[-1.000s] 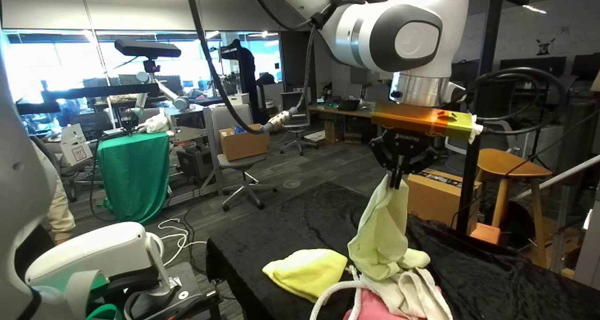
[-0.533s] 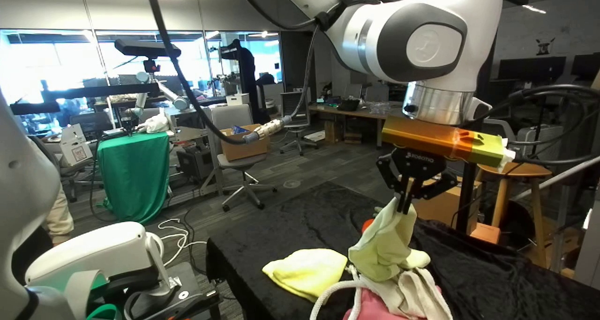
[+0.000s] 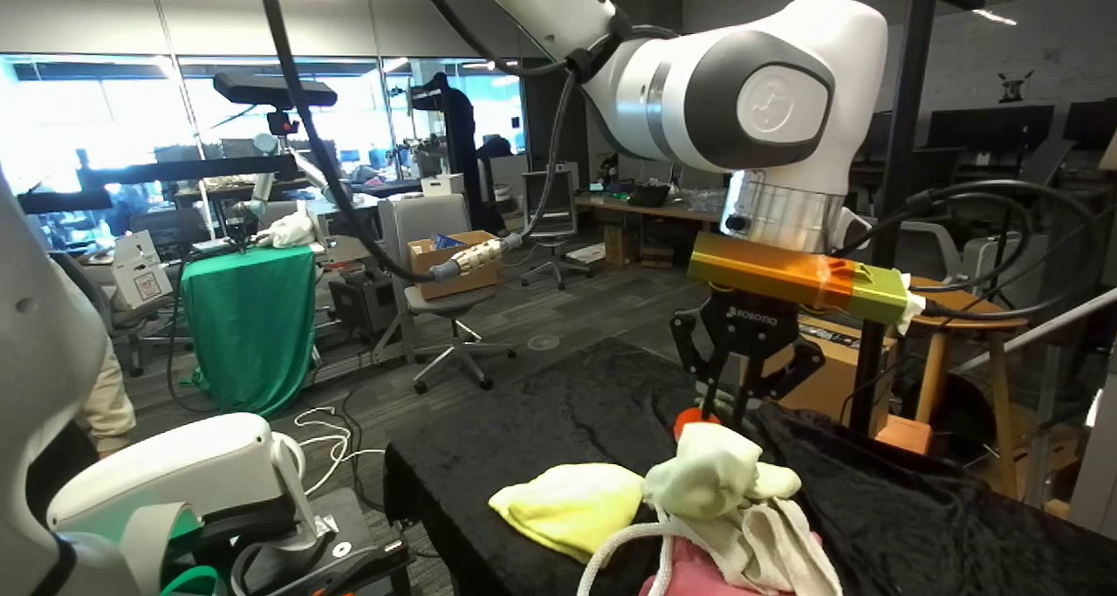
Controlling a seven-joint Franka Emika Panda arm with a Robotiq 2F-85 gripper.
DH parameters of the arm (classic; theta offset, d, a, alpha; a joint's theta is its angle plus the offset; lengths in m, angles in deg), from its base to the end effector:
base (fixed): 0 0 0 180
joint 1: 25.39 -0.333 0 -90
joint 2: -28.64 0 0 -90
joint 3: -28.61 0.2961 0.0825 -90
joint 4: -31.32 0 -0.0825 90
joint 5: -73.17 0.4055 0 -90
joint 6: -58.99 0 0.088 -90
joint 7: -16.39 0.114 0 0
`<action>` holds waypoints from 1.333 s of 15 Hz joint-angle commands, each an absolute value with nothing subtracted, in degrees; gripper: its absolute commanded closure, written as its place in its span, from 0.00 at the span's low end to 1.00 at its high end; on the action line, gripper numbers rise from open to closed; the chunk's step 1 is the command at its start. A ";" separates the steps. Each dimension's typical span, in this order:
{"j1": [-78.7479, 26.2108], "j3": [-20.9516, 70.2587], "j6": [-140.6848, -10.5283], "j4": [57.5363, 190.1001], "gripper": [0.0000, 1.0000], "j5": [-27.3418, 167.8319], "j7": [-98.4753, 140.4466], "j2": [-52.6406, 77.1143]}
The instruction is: Pile all the objects closer to you
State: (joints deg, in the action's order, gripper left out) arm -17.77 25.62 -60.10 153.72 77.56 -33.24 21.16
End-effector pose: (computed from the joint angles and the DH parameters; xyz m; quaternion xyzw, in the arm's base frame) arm 0.5410 -0.0970 0.2909 -0.9451 -0.3118 0.0670 0.0714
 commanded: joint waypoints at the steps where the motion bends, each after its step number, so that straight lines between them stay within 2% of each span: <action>1: -18.55 25.70 -58.77 153.46 0.42 76.01 -32.77 21.29; 6: -19.64 26.41 -60.72 152.30 0.04 75.49 -31.96 20.17; 7: -20.13 26.76 -62.45 152.05 0.01 75.13 -31.58 19.88; 12: -23.28 30.40 -69.66 145.27 0.00 76.15 -28.65 13.39; 20: -28.53 34.01 -72.61 128.21 0.00 74.09 -14.99 -4.06</action>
